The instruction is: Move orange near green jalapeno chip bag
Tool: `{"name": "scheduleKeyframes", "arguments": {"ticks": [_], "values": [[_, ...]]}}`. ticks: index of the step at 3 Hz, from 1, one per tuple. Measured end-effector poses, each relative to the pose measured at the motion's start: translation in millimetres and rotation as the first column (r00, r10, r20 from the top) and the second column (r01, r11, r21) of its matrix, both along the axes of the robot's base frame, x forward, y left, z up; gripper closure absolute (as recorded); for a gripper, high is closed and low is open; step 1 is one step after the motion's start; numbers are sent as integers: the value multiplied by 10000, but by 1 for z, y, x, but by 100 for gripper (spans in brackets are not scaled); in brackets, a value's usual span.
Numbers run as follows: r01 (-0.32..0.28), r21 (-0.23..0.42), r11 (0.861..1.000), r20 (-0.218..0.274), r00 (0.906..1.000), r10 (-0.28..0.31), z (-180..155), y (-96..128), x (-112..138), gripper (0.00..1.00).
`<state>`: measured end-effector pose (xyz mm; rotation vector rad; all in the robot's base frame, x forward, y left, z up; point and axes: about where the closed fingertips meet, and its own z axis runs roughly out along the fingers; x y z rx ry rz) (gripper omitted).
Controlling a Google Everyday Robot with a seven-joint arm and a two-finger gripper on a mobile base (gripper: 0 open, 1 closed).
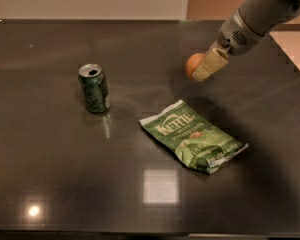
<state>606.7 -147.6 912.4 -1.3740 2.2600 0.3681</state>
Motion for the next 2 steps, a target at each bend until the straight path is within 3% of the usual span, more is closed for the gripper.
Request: {"name": "scheduleKeyframes", "arguments": {"ticks": [2], "values": [[71, -216, 9997, -794, 9968, -88, -29, -26, -78, 100]]}}
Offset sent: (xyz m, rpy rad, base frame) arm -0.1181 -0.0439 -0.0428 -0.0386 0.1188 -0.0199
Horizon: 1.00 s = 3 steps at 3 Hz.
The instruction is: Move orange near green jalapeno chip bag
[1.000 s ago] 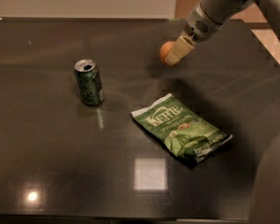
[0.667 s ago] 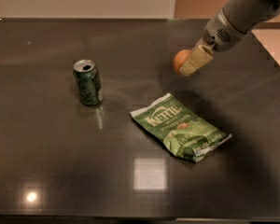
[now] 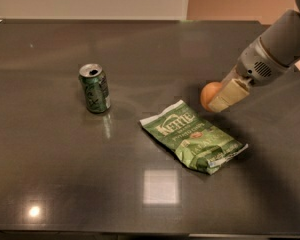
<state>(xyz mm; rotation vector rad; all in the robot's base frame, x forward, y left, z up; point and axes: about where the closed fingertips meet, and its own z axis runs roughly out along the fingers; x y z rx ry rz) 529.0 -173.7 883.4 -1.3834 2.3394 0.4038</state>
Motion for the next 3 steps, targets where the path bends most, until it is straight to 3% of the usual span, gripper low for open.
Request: {"name": "scheduleKeyframes", "arguments": {"ticks": [1, 3], "values": [[87, -108, 9999, -121, 9999, -88, -7, -7, -18, 100], [395, -379, 9985, -188, 9990, -403, -19, -17, -34, 59]]}}
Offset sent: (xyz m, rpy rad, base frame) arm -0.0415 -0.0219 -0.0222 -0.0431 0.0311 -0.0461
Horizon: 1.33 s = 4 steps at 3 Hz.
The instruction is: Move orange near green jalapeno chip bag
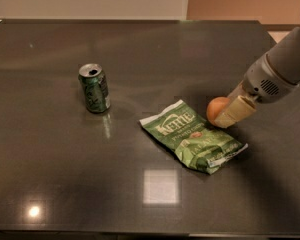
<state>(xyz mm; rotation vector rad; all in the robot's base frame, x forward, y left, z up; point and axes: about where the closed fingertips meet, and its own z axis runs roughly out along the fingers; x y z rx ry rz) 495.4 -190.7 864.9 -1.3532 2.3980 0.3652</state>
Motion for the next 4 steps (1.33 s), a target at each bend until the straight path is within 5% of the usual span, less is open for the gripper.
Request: {"name": "scheduleKeyframes", "arguments": {"ticks": [2, 3, 4], "values": [[433, -170, 9989, 346, 9985, -427, -8, -10, 11, 12], [565, -235, 9981, 432, 9975, -554, -13, -13, 19, 0], [564, -235, 9981, 432, 9975, -553, -13, -13, 19, 0]]}}
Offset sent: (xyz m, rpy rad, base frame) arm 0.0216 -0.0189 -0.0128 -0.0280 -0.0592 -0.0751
